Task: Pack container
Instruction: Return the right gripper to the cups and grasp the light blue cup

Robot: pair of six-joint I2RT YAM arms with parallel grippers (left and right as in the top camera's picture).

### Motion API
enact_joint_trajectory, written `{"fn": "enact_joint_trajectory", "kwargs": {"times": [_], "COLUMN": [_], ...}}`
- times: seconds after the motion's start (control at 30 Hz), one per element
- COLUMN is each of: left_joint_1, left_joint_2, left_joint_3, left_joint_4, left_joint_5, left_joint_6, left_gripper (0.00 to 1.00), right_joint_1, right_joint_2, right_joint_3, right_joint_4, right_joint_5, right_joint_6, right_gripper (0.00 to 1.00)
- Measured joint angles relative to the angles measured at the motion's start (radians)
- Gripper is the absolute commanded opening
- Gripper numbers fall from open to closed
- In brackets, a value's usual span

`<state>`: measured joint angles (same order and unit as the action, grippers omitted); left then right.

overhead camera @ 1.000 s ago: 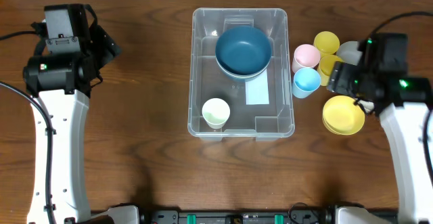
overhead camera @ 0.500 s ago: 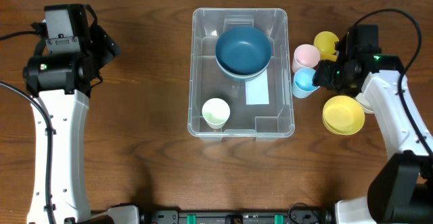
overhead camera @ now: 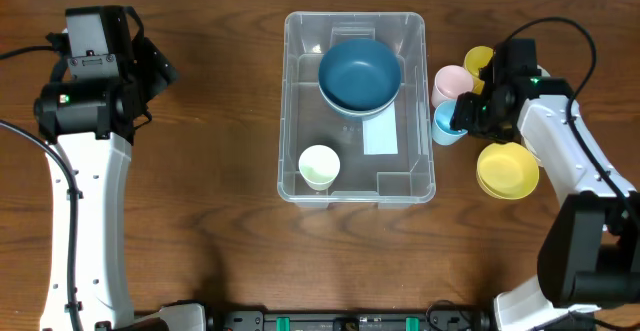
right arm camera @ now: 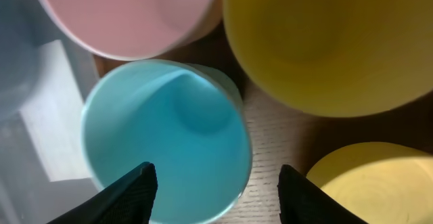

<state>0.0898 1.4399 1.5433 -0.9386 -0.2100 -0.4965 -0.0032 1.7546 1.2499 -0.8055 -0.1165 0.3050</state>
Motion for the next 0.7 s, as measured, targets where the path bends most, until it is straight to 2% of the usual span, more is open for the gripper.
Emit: {"fn": "enact_joint_trajectory", "kwargs": {"times": [0.13,0.2,0.23,0.33,0.47,0.7], "left_joint_1": [0.000,0.000,0.000,0.000,0.000,0.000], "left_joint_2": [0.000,0.000,0.000,0.000,0.000,0.000], "left_joint_3": [0.000,0.000,0.000,0.000,0.000,0.000], "left_joint_4": [0.000,0.000,0.000,0.000,0.000,0.000], "left_joint_5": [0.000,0.000,0.000,0.000,0.000,0.000], "left_joint_6": [0.000,0.000,0.000,0.000,0.000,0.000], "left_gripper": [0.98,0.98,0.98,0.98,0.98,0.98], "right_joint_1": [0.000,0.000,0.000,0.000,0.000,0.000], "right_joint_2": [0.025,0.027,0.027,0.031,0.032,0.032], "right_joint_3": [-0.005,-0.011,-0.015,-0.024,-0.029,-0.030], "right_joint_4": [0.004,0.012,0.017,0.025,0.022,-0.007], "right_joint_5": [0.001,0.001,0.001,0.002,0.005,0.003], "right_joint_6": [0.002,0.002,0.002,0.005,0.009,0.016], "right_gripper": [0.58,0.52,0.47,0.21,0.01,0.01]}}
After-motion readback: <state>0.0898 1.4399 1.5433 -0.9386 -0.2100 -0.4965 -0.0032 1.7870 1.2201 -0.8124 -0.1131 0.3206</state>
